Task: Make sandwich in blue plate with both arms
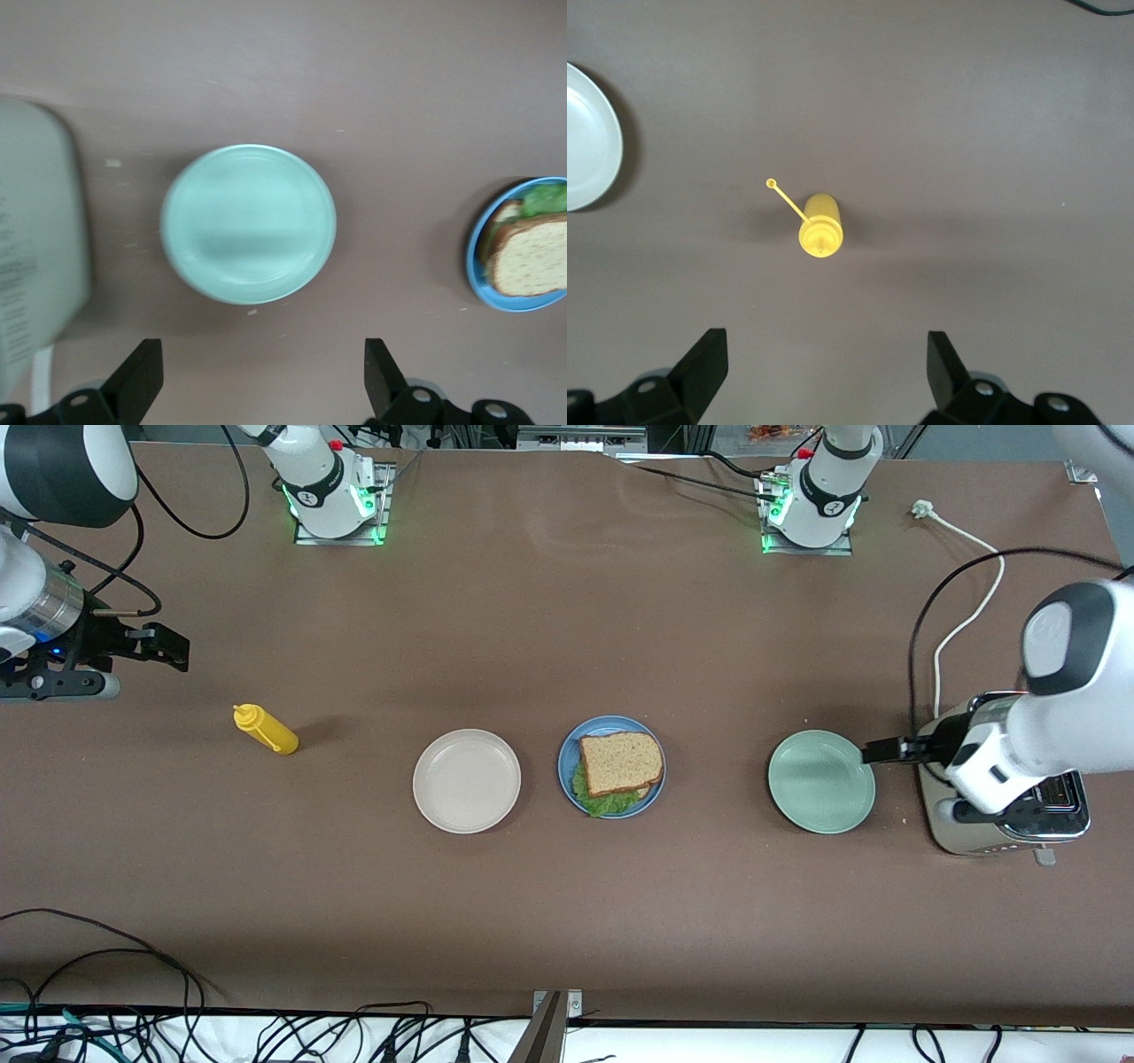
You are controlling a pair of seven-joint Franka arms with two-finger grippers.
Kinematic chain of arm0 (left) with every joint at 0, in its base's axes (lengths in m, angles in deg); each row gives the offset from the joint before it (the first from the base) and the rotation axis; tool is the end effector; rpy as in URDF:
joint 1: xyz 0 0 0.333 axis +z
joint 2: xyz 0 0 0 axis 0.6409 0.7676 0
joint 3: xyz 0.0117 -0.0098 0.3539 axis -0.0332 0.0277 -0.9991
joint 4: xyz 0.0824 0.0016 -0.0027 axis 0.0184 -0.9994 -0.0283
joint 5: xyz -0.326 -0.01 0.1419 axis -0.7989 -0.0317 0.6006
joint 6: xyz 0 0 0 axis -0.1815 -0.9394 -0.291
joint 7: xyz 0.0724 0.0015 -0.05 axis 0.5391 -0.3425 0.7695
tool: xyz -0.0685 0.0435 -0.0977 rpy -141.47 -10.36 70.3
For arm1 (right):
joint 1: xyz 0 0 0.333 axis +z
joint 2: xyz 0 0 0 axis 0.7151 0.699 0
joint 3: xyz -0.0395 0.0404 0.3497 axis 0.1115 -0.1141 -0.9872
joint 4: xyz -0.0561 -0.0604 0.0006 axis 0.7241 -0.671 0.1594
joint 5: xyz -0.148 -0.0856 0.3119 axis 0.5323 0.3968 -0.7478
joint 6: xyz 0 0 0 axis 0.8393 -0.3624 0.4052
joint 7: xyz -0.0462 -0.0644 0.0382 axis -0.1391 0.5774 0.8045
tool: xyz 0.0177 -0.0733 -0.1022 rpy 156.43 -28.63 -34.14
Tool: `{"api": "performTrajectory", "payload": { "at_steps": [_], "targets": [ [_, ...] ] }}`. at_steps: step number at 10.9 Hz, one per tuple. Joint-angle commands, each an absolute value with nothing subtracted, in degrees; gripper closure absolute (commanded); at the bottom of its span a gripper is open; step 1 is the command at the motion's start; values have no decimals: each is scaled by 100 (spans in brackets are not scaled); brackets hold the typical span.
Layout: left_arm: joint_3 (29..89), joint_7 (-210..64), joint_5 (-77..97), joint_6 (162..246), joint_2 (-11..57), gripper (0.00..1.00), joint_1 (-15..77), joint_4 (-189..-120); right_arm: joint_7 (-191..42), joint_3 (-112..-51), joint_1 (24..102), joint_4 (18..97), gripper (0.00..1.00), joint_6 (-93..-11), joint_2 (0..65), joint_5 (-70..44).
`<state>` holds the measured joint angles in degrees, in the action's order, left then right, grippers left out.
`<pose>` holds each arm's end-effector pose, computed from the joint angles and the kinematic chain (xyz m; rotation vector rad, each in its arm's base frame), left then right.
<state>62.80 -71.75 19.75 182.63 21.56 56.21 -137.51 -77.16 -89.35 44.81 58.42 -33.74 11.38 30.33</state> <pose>0.6319 -0.0187 0.4764 3.0008 0.0758 -0.2826 0.5293 -0.0015 0.5606 3.0250 0.1184 -0.1230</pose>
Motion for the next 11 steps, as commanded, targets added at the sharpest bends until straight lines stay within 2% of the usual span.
{"api": "performTrajectory", "payload": {
  "at_steps": [1,4,8,9,11],
  "targets": [
    [6282,-7291,2388,17547,1355,0,5594,-13677,-8115,-9028,4363,5547,0,-3521,1366,2340],
    [6388,-7293,2318,17485,1002,0,5665,-13370,-8713,-9037,4381,5441,0,-3522,1410,2232],
    [6336,-7319,2396,17205,676,0,5578,-13325,-8707,-9028,4363,5389,0,-3557,1472,2214],
    [6205,-7415,2336,17204,658,0,5464,-13325,-8689,-9019,4363,5380,0,-3557,1472,2214],
    [4980,-7442,2309,17213,342,0,4334,-13587,-8698,-9019,4363,5389,0,-3557,1481,2214]
  ]
}}
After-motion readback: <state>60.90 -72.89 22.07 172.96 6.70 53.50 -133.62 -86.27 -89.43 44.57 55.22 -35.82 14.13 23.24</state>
